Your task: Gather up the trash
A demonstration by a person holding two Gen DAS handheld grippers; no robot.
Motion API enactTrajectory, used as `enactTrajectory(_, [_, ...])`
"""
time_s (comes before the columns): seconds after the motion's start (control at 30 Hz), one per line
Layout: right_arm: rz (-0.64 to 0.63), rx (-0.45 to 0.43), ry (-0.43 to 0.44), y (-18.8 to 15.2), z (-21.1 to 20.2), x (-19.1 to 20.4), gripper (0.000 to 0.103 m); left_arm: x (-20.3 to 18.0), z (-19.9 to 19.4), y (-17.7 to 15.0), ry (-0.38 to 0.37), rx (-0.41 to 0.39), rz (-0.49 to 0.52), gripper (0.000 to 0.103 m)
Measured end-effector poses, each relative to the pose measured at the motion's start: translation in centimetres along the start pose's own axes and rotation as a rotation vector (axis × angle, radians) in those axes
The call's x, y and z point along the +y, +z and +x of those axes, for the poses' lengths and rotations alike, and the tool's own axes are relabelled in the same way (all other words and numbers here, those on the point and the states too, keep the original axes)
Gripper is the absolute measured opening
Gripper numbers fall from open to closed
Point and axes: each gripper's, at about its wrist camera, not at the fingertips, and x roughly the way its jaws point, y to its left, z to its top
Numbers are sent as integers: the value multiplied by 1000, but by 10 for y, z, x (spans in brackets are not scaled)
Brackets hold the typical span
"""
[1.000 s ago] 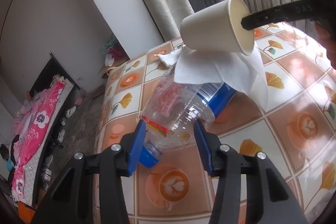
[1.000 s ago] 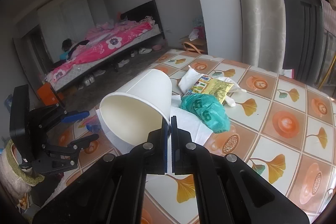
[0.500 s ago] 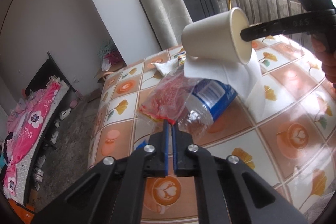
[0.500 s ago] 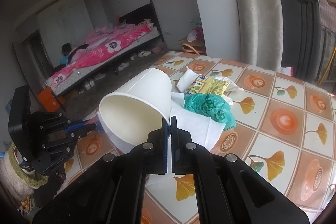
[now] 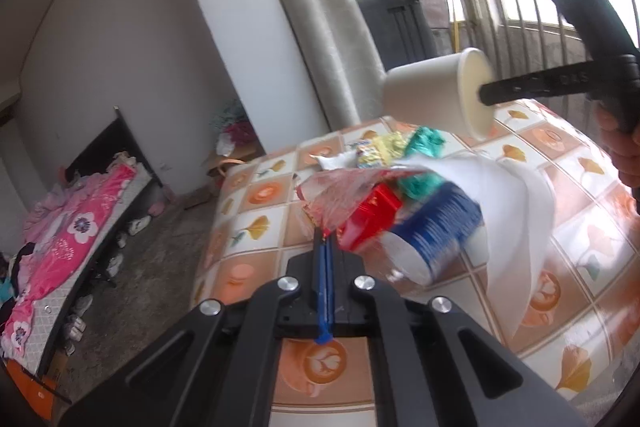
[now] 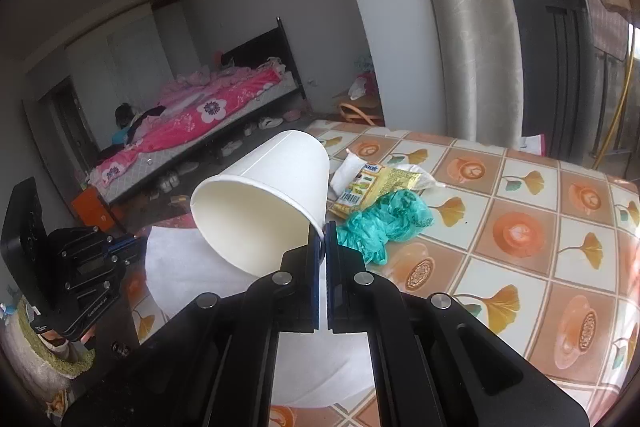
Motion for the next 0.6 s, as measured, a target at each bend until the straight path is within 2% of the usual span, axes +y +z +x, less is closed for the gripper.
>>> enactTrajectory(0.17, [12, -22, -12, 6, -11, -4, 1, 7, -1, 11, 58, -14, -28, 0])
enactTrajectory(0.6, [50, -105, -45, 16, -50, -21, 1, 32, -29, 57, 152, -118, -97, 0])
